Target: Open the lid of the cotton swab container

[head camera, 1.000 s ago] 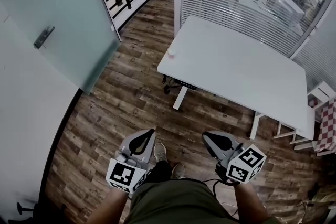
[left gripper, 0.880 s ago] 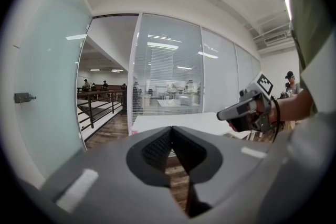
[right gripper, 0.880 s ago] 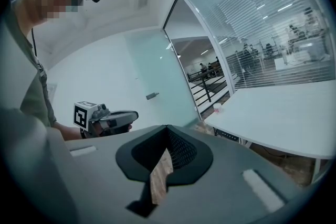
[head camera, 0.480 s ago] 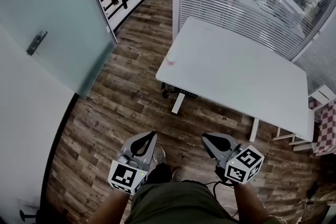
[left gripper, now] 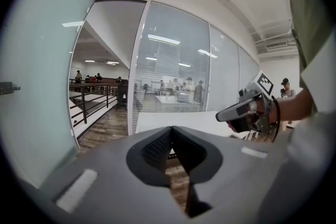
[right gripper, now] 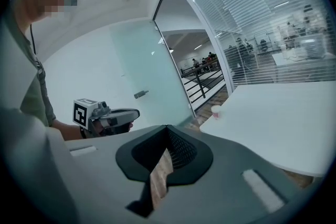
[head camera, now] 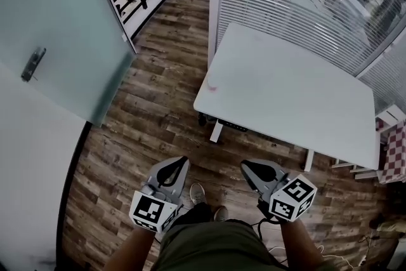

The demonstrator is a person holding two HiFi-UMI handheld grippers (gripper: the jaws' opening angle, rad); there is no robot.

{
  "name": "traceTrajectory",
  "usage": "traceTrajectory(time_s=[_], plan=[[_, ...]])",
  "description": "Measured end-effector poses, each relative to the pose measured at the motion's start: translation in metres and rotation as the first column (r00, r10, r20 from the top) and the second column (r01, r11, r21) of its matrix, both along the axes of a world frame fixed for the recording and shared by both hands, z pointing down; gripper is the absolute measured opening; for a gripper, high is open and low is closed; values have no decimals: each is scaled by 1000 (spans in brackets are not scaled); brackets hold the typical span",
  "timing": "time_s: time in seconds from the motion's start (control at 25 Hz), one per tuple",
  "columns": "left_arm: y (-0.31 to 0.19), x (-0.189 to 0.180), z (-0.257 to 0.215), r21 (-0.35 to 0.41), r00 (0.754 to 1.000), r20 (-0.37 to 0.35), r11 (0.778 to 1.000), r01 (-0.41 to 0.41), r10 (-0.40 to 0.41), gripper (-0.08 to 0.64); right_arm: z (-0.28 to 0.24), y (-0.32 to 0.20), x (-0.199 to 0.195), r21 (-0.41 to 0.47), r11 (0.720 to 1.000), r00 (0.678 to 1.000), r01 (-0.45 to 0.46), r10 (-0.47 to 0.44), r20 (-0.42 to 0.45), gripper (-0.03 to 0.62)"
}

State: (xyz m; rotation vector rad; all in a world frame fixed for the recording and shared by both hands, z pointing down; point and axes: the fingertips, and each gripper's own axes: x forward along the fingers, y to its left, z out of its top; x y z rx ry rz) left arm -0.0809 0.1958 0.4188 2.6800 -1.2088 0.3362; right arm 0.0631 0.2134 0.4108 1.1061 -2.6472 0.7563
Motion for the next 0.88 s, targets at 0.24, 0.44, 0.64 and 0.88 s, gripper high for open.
traceTrajectory(time_s=[0.24,0.44,0.64,0.88], plan=[[-43,-22,5,-11,999,-10,999,-33,33,8,1,-40,-22,-2,1000,999,-30,30,-18,9],[-72,-34,11,-10,998,0,998,-60,60,8,1,-68,-33,7,999,998,-54,54,-44,9],[-95,-37,15,-19,997,-6,997,-72,72,8,5,-87,-40,4,998,997,-57,57,-61,9],[-115,-32,23,-38,997,14,996,-75,76,8,10,-114,-34,-22,998,998,-65,64,-28,9]])
